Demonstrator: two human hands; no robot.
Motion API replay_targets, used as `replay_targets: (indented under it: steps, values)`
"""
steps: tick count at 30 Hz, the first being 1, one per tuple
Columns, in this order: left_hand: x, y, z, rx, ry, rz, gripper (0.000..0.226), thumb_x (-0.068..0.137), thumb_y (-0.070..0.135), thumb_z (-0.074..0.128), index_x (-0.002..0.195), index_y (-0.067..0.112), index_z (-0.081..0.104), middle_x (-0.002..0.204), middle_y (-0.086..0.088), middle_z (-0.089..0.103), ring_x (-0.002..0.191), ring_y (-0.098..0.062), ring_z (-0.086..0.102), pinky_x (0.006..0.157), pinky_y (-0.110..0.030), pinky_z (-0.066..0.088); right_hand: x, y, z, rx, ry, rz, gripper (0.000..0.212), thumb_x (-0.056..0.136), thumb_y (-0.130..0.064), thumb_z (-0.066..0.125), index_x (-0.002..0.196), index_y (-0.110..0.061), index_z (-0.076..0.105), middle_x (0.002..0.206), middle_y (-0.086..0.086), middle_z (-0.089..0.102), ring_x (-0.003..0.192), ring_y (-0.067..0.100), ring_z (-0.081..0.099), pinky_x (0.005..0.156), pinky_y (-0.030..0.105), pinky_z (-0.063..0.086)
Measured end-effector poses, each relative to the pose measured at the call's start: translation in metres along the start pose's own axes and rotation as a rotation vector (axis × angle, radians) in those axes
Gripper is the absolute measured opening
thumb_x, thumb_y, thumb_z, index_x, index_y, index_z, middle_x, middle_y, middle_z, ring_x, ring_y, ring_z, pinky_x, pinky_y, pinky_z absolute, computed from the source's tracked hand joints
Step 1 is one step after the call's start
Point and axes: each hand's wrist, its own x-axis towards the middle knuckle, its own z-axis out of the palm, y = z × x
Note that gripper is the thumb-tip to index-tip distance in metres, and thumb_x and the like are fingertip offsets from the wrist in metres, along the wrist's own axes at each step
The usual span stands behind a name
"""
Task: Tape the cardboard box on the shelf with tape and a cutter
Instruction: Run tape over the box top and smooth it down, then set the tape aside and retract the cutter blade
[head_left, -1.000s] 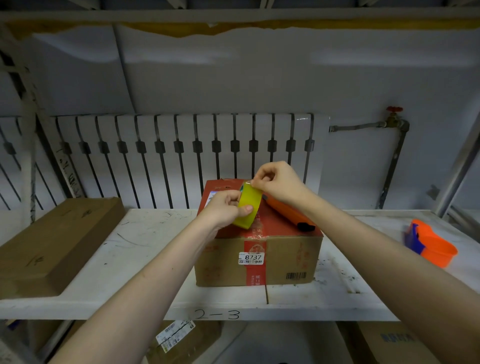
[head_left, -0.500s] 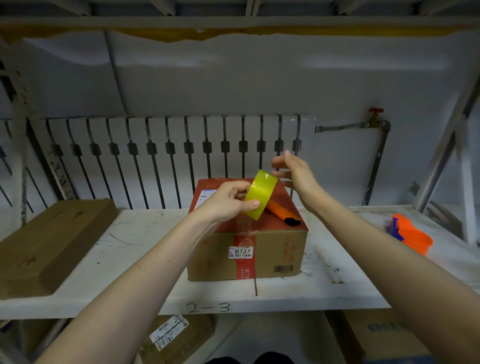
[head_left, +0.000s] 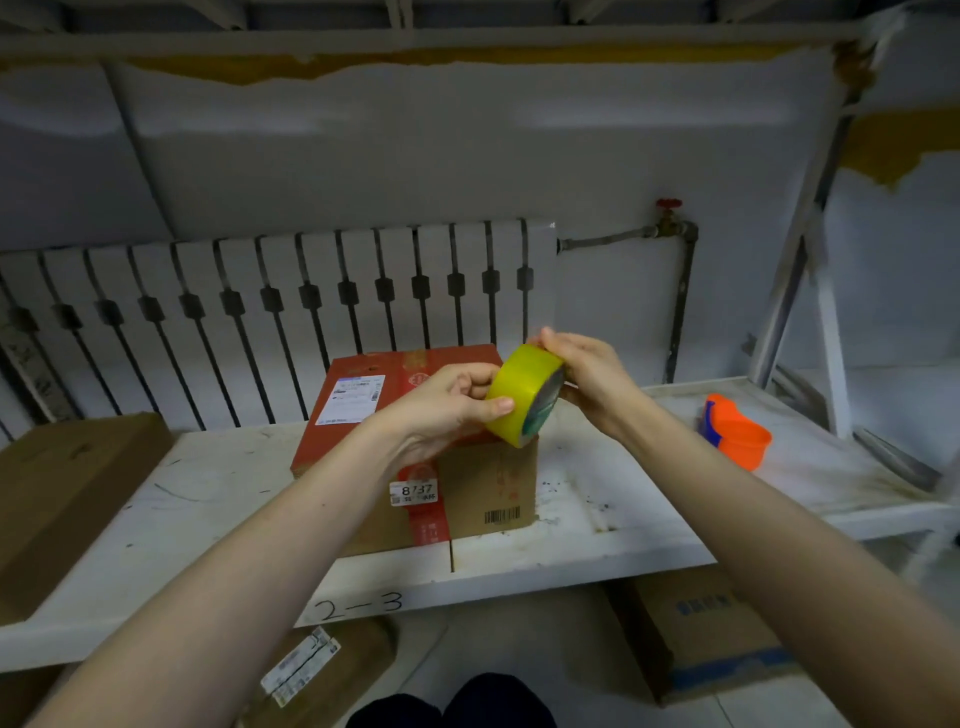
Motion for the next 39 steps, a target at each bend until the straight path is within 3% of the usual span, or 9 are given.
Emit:
replay_targets:
  steps: [4, 8, 11, 15, 19, 22, 28, 35, 39]
  values:
    - [0.017, 0.002, 0.021, -0.341, 0.151, -0.069, 0.023, 0.087, 0.002, 0.057, 0.108, 0.010, 0.062, 0.105, -0.009, 0.066, 0.102, -0.023, 0.062, 0.089, -0.039, 0.052, -0.013, 0.008, -0.026, -0.005, 0.222, -0.067, 0.026, 0.100, -0.025, 0.039, 0.091, -0.014, 0.061, 0.095, 0.007, 0.063, 0.080, 0.011, 0.058, 0.069, 0.023, 0.045]
    - [0.035, 0.007, 0.052, -0.533, 0.241, -0.114, 0.012, 0.090, 0.003, 0.054, 0.099, 0.007, 0.061, 0.097, -0.013, 0.063, 0.092, -0.024, 0.061, 0.077, -0.040, 0.058, -0.036, 0.026, -0.037, -0.307, 0.006, -0.329, 0.013, 0.089, -0.024, 0.061, 0.090, -0.012, 0.064, 0.088, 0.003, 0.065, 0.081, 0.012, 0.059, 0.070, 0.022, 0.047]
    - [0.047, 0.002, 0.069, -0.531, 0.205, -0.144, 0.008, 0.091, 0.006, 0.054, 0.095, 0.008, 0.061, 0.091, -0.011, 0.062, 0.085, -0.022, 0.060, 0.064, -0.032, 0.059, -0.038, 0.039, -0.048, -0.528, 0.026, -0.445, 0.016, 0.085, -0.025, 0.066, 0.093, -0.010, 0.067, 0.084, 0.003, 0.066, 0.078, 0.013, 0.058, 0.068, 0.028, 0.047]
    - [0.061, -0.010, 0.068, 0.013, 0.355, -0.124, 0.026, 0.090, 0.014, 0.059, 0.116, 0.013, 0.060, 0.107, -0.004, 0.060, 0.102, -0.018, 0.057, 0.086, -0.032, 0.042, -0.022, 0.061, -0.079, -0.541, 0.182, -0.375, 0.012, 0.087, -0.024, 0.062, 0.094, -0.014, 0.063, 0.082, 0.002, 0.062, 0.077, 0.018, 0.058, 0.066, 0.031, 0.046]
    - [0.068, -0.022, 0.051, 0.520, 0.476, 0.046, 0.021, 0.089, 0.013, 0.060, 0.109, 0.013, 0.066, 0.108, 0.002, 0.062, 0.098, -0.010, 0.055, 0.072, -0.013, 0.039, 0.004, 0.106, -0.118, -0.914, 0.279, -0.167, 0.028, 0.087, -0.025, 0.060, 0.111, -0.010, 0.060, 0.103, 0.013, 0.065, 0.093, 0.032, 0.060, 0.075, 0.039, 0.050]
    - [0.074, -0.031, 0.037, 0.777, 0.503, 0.049, 0.020, 0.087, 0.016, 0.063, 0.106, 0.015, 0.067, 0.110, 0.001, 0.065, 0.097, -0.011, 0.056, 0.076, -0.019, 0.045, 0.015, 0.134, -0.140, -1.147, 0.234, -0.027, 0.026, 0.083, -0.024, 0.064, 0.106, -0.010, 0.064, 0.104, 0.014, 0.065, 0.093, 0.032, 0.061, 0.069, 0.034, 0.048]
    - [0.083, -0.046, 0.021, 0.910, 0.575, 0.037, 0.022, 0.086, 0.018, 0.063, 0.108, 0.019, 0.064, 0.121, -0.007, 0.059, 0.111, -0.022, 0.055, 0.084, -0.027, 0.039, 0.041, 0.170, -0.157, -1.308, 0.216, 0.133, 0.021, 0.081, -0.015, 0.060, 0.101, -0.010, 0.065, 0.103, 0.014, 0.061, 0.093, 0.030, 0.059, 0.065, 0.033, 0.045]
    - [0.083, -0.058, 0.001, 0.909, 0.574, 0.000, 0.015, 0.087, 0.019, 0.063, 0.101, 0.023, 0.065, 0.114, -0.003, 0.058, 0.101, -0.017, 0.053, 0.081, -0.026, 0.037, 0.074, 0.190, -0.162, -1.299, 0.209, 0.201, 0.015, 0.084, -0.012, 0.057, 0.098, -0.011, 0.063, 0.096, 0.011, 0.063, 0.090, 0.027, 0.061, 0.076, 0.043, 0.055]
    - [0.080, -0.062, -0.014, 0.922, 0.599, -0.008, 0.016, 0.085, 0.019, 0.063, 0.101, 0.023, 0.064, 0.112, -0.003, 0.060, 0.106, -0.021, 0.054, 0.081, -0.027, 0.037, 0.073, 0.186, -0.154, -1.330, 0.168, 0.264, 0.025, 0.087, -0.011, 0.053, 0.111, -0.011, 0.058, 0.106, 0.010, 0.062, 0.101, 0.027, 0.058, 0.082, 0.040, 0.053]
